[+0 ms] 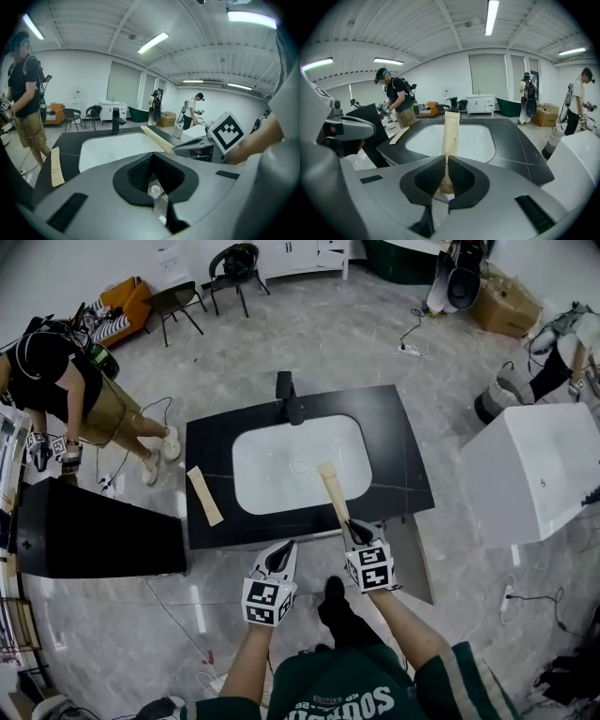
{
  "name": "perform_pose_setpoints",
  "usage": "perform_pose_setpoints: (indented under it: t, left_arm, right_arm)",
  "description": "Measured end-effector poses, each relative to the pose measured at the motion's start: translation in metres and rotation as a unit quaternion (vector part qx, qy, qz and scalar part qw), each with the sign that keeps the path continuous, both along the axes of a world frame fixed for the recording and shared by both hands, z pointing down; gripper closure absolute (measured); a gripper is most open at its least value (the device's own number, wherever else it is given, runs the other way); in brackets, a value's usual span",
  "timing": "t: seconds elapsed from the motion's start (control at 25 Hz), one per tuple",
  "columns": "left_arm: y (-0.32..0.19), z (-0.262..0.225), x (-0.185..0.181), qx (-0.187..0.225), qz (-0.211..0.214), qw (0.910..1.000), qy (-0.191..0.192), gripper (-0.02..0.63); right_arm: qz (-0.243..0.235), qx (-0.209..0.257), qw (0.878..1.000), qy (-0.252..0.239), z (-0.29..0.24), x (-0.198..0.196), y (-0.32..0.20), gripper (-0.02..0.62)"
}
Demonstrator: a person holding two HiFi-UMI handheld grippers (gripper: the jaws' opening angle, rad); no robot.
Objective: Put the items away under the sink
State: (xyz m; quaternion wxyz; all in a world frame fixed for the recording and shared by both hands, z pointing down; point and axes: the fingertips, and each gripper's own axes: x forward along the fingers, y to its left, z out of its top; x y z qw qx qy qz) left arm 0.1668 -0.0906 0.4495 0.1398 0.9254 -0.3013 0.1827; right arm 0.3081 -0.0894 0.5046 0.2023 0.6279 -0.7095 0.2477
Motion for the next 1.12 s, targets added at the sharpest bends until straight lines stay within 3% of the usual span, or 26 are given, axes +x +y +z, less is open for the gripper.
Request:
perform_pose_setpoints:
  t: [0.48,0.76,0.92,1.12]
  left_arm:
    - [0.085,0.06,-0.037,-0.006,-0.022,0.9997,0.004,0.596]
    - [0.108,0.091,-0.03,-0.005,-0.023,0.9995,0.019,0.596]
    - [0.109,0.124,-0.024,0.003,-0.015,0.9997,0.02,0.596]
    - [0.094,0.183,-0.018,0.019,-0.012,0.9995,0.023,0.595]
  right_arm:
    - [-0.005,0.008,1.0,0.017,0.042,-0.023,0.113,0.541]
    - [-0.024,-0.03,0.999,0.024,0.098,-0.034,0.196,0.541]
    - [-0.023,-0.044,0.998,0.024,0.145,-0.03,0.196,0.541]
    - [-0.012,-0.044,0.999,0.015,0.205,-0.026,0.155,0.541]
